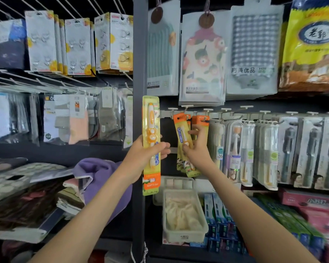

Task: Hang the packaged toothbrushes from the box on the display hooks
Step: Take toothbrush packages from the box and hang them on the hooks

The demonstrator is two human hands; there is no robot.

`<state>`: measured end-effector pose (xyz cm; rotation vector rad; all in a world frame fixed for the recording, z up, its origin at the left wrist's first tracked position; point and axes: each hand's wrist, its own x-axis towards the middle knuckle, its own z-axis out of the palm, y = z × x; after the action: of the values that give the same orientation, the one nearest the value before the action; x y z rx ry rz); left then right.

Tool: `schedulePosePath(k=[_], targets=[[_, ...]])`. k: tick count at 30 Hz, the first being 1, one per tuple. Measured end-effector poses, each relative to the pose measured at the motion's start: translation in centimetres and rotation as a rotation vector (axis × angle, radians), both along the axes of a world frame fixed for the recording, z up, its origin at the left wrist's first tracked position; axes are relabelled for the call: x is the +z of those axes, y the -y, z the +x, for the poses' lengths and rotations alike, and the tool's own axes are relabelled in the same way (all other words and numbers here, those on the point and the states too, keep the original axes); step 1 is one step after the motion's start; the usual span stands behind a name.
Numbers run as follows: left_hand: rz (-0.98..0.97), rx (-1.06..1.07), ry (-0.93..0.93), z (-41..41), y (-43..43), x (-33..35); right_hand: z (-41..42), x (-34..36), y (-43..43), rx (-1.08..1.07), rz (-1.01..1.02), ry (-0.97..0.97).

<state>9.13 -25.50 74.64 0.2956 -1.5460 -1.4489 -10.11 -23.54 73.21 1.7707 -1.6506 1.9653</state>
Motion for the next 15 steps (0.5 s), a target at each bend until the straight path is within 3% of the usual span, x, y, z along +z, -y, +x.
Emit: schedulePosePath(k=[9, 15], targets=[[-0.002, 0.014, 0.032, 0.7, 0.8, -1.2, 0.9, -2.5, 1.1, -0.053, -0.149, 0.113], [0.013, -0.023, 0.046, 0.4, 0.3, -1.6, -0.2, -1.3, 1.8, -0.109, -0.021, 0.131]])
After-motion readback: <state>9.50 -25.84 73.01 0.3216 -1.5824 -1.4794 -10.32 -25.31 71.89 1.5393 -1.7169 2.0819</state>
